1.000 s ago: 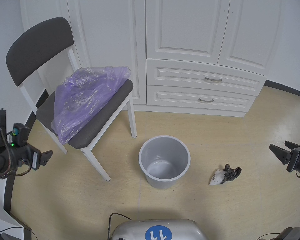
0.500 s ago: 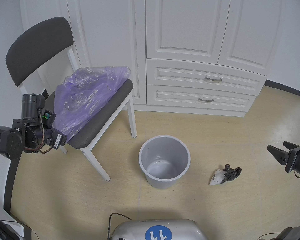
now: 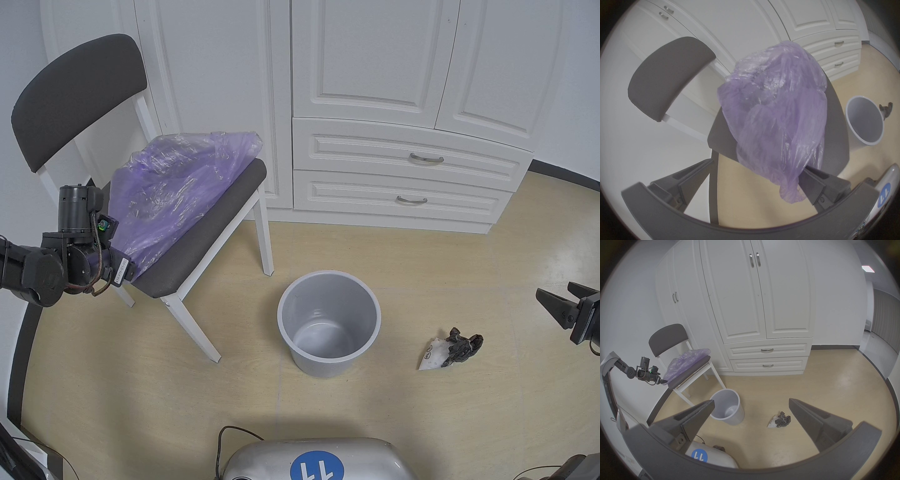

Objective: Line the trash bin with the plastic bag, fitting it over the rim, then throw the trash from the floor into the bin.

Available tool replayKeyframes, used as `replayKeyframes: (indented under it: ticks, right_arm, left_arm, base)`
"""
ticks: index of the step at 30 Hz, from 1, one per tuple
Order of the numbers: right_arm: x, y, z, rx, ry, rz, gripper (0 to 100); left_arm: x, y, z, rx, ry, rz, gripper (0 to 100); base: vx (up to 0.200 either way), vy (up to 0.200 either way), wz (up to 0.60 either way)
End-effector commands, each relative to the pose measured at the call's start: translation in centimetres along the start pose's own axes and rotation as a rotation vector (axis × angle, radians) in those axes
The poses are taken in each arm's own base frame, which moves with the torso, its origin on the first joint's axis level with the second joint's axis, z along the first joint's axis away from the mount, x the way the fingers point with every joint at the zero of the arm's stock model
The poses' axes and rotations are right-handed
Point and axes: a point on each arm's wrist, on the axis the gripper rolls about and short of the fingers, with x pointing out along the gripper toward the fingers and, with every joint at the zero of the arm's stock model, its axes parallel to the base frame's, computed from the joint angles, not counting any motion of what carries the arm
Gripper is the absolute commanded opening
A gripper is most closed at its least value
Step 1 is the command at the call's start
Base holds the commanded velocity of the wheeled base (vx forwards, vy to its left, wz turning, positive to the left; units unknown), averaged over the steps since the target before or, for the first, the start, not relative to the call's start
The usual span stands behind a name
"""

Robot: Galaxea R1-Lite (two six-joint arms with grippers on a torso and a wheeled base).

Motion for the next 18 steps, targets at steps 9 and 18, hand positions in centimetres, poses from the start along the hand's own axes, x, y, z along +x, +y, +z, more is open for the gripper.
replayKeyframes:
  ticks: [9, 18]
  right_arm:
    - [-0.1, 0.0, 0.2, 0.003, -0.011, 0.0, 100]
    - [-0.2, 0.0, 0.3, 0.002, -0.017, 0.0, 100]
  left_arm:
    - [2.2, -0.8, 0.9, 0.052, -0.071, 0.049, 100]
    - [2.5, -0.6, 1.5, 0.067, -0.086, 0.061, 100]
  base:
    - [0.0, 0.0, 0.0]
    - [0.0, 0.0, 0.0]
